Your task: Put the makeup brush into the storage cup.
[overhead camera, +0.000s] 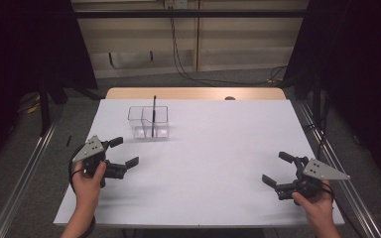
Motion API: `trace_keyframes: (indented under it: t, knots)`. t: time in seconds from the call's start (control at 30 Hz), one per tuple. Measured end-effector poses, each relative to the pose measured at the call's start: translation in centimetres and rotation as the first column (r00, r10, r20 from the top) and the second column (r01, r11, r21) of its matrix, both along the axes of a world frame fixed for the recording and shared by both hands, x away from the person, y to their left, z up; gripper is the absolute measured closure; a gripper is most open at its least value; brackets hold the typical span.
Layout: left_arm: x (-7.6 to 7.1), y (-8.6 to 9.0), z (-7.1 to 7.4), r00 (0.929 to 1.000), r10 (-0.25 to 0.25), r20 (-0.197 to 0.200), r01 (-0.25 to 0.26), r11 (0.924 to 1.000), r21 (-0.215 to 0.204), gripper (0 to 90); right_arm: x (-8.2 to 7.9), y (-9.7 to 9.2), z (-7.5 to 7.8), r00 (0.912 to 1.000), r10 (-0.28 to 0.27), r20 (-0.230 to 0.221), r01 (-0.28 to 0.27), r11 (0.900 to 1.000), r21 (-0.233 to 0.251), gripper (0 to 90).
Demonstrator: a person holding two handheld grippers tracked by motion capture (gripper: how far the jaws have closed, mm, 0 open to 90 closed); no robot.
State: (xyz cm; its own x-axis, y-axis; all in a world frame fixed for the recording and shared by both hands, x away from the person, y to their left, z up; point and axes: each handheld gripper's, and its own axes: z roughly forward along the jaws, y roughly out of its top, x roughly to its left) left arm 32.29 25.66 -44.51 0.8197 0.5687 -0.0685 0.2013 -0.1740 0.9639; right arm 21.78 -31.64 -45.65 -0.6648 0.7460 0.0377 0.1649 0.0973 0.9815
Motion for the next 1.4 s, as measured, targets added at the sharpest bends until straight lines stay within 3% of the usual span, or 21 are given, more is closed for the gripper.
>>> trace_keyframes:
  t: [0.93,1.4]
  knots:
    - [-1.5,1.1,-0.2,0.9998,0.016,0.008,-0.016,0.9998,-0.015,2.1,0.5,0.0,-0.1,1.0000,-0.005,-0.003,0.005,1.0000,0.001,0.0]
    - [-1.9,1.2,-0.3,0.9999,-0.006,0.011,0.006,1.0000,0.000,2.2,0.9,-0.2,-0.1,0.9999,-0.014,-0.004,0.014,0.9999,0.003,0.0]
